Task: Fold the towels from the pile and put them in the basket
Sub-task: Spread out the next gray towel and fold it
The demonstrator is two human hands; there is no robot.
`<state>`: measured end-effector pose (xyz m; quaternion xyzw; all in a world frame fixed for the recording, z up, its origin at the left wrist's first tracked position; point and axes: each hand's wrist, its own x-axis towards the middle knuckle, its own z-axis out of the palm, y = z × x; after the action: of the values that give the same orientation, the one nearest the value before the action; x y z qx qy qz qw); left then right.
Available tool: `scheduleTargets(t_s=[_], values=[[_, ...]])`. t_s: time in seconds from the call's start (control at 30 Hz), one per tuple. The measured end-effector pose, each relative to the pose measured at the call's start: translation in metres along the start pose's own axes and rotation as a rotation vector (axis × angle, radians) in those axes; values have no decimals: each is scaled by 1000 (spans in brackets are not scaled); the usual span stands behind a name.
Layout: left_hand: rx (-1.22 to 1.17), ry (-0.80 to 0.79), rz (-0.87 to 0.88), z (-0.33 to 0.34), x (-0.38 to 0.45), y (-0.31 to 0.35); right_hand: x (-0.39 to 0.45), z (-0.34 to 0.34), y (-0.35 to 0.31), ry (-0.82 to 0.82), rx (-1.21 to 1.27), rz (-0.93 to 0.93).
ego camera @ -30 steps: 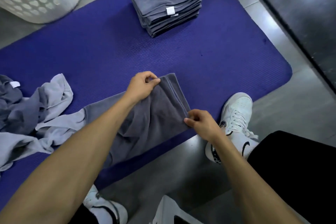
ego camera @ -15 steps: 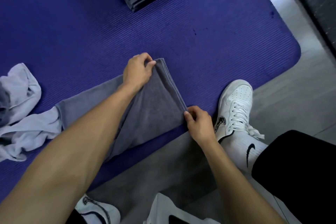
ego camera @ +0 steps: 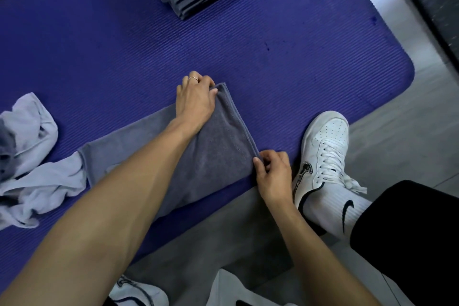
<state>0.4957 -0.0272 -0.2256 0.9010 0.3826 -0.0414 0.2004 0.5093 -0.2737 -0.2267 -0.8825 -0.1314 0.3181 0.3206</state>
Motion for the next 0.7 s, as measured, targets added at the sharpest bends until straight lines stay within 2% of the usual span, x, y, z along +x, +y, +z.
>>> scheduleTargets(t_s=[0.1,0.3,0.47,0.57,0.7], values=[[8,-40,-38,-7,1,7,0,-2,1,-16,-26,1],[-272,-104,-179,-35,-18,-4,1,-4,-1,-9,-57,-9],[-408,-94,-221,-61,-46,-19,2,-3,-11,-36,-239,12],[-444,-96,-200,-75,-61,-18,-1,-7,-9,-78,-355,-115],[-479,-160,-133,-92,-79,-13,-2,-10,-7,-91,-384,-233]])
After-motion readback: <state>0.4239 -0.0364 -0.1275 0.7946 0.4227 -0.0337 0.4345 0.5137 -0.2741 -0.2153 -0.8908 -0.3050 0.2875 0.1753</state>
